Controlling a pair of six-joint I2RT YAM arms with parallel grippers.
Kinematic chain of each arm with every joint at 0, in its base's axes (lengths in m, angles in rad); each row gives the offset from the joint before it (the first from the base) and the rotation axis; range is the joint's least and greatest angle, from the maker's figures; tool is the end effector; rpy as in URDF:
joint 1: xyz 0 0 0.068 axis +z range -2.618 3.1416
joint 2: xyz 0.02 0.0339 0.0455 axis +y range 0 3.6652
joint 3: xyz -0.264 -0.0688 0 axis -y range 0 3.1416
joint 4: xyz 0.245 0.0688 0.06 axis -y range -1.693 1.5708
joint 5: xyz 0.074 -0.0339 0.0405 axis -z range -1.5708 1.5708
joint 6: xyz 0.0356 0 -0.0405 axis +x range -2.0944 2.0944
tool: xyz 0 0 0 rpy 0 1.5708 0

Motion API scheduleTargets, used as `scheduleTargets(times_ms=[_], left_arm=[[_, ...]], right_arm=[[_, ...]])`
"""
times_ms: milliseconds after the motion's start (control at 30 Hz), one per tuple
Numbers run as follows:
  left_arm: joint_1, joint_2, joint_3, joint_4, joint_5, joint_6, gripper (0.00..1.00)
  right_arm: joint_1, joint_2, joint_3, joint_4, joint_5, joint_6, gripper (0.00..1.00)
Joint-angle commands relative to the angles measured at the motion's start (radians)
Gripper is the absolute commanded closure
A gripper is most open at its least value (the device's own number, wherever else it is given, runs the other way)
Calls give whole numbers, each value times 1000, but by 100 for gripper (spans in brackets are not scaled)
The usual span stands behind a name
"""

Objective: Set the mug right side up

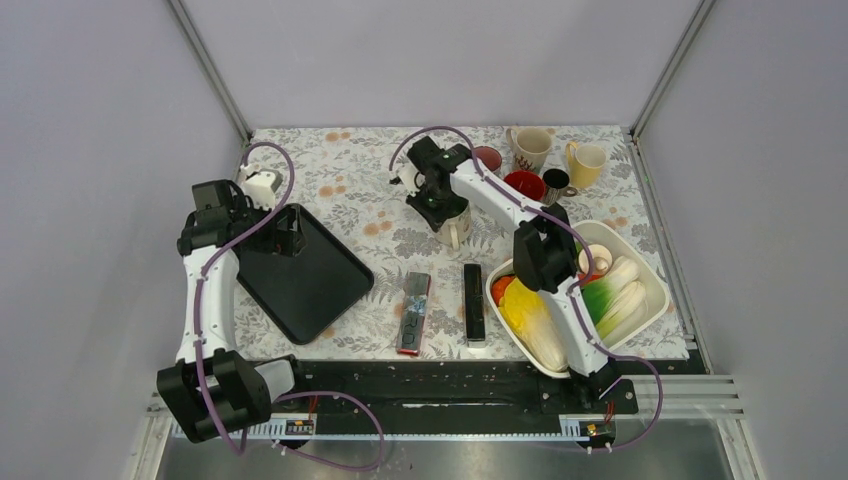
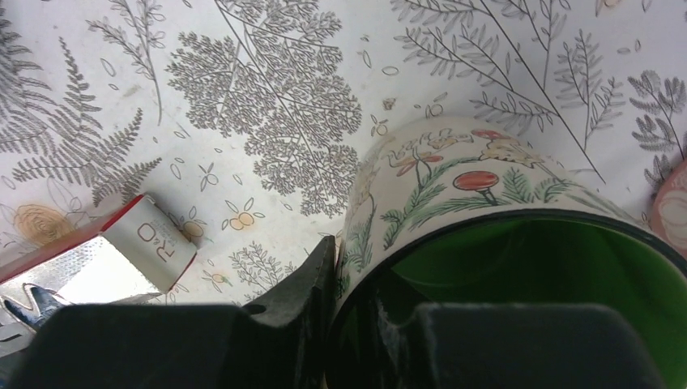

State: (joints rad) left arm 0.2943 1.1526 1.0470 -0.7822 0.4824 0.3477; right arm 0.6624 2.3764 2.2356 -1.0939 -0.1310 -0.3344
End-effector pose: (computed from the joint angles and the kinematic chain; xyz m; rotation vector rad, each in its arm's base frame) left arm 0.2243 0.0507 0.3067 0.2666 2.3306 -0.2834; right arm 0.3894 0.3096 0.2182 -1.3755 2.4619 0.2606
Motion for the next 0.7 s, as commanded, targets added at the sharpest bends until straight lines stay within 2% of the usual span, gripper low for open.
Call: scheduleTargets(times_ms=[0, 67, 167, 233, 300, 333, 433, 467, 567, 667], left_arm=[[-2, -44, -9, 59, -31, 41, 1], [-2, -46, -11, 60, -25, 43, 1], [-1, -51, -16, 60, -17, 45, 1], [-1, -51, -18, 60, -17, 46, 1], [-1, -48, -15, 61, -22, 45, 1], [-4, -45, -14, 66, -31, 41, 1], [-18, -39, -19, 100, -77, 20, 1], [-28, -38, -25, 118, -93, 11, 1], [-73, -43, -59, 210, -146, -17, 1], [-110, -59, -145, 385, -166, -34, 1]], right_arm=[[-9, -77, -69, 97, 35, -13, 86], [-11, -99, -120, 126, 46, -8, 80], [-10, -165, -203, 183, 61, 2, 57], [-11, -213, -237, 195, 76, 3, 46], [-11, -279, -278, 210, 93, 4, 40], [-11, -314, -300, 229, 101, 6, 34], [-12, -433, -395, 276, 119, 8, 7], [-11, -475, -428, 292, 124, 8, 1], [-14, -611, -536, 354, 196, 19, 1], [-90, -742, -671, 466, 315, 99, 1]])
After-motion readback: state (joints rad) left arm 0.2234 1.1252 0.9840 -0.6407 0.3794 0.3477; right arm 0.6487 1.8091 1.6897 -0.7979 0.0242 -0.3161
